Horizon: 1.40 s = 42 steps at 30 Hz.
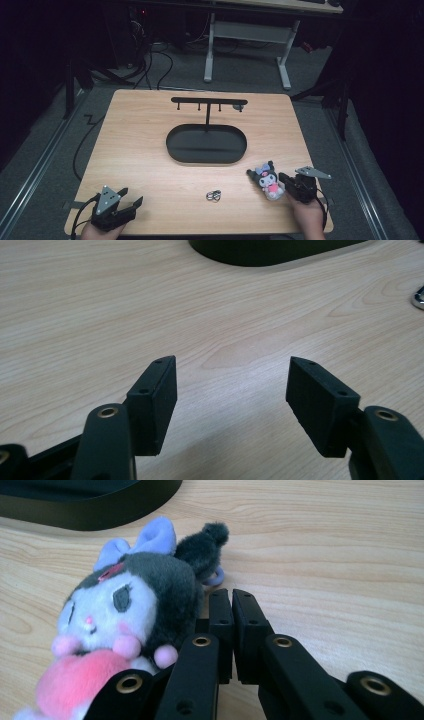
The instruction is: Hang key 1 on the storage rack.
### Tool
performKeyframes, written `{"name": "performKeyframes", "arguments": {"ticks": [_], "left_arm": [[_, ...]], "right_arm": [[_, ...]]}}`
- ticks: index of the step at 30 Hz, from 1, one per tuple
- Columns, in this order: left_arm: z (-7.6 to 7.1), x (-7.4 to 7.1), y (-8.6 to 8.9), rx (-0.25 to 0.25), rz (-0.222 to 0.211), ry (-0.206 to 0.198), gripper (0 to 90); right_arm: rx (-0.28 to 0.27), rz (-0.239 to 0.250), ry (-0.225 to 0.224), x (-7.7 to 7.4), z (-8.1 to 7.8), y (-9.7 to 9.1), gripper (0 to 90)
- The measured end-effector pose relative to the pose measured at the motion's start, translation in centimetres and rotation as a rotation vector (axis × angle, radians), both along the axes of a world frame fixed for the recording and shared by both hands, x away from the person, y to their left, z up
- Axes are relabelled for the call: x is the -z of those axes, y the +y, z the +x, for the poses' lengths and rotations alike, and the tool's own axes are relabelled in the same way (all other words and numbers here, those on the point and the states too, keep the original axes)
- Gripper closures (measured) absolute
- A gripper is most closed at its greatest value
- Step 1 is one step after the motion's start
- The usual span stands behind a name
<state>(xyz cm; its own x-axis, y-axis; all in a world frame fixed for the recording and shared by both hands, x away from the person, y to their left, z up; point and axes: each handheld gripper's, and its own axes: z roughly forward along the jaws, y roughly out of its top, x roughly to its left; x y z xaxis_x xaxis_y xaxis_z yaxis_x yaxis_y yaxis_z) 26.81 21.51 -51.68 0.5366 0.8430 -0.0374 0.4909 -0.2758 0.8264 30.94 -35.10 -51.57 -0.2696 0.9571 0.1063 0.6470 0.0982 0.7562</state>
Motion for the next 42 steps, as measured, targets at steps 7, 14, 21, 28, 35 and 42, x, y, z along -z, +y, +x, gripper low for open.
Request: {"name": "performKeyframes", "arguments": {"ticks": [7,14,21,28,35,42], "left_arm": [[1.0,-0.2,-1.2,0.041,0.0,-0.017,37.7],[2.2,-0.2,-2.9,0.098,0.002,-0.016,37.2],[2.8,-0.1,-4.7,0.152,0.008,-0.01,37.2],[3.1,-0.4,-5.1,0.183,-0.012,-0.009,38.1],[3.2,-0.7,-4.8,0.182,-0.084,0.002,37.6],[2.7,-0.8,-4.5,0.214,-0.077,-0.009,37.7]], "right_arm": [[0.0,-0.008,0.008,0.1,-1.1,-0.4,86.1],[0.009,-0.034,0.015,0.2,-2.7,-1.2,83.0],[0.016,-0.052,0.034,0.3,-4.1,-1.9,80.8],[-0.014,-0.068,0.09,-0.1,-4.3,-1.3,74.7],[-0.029,-0.118,0.13,-1.0,-3.5,-0.5,67.2],[-0.052,-0.164,0.215,-1.4,-2.7,-0.4,60.2]]}}
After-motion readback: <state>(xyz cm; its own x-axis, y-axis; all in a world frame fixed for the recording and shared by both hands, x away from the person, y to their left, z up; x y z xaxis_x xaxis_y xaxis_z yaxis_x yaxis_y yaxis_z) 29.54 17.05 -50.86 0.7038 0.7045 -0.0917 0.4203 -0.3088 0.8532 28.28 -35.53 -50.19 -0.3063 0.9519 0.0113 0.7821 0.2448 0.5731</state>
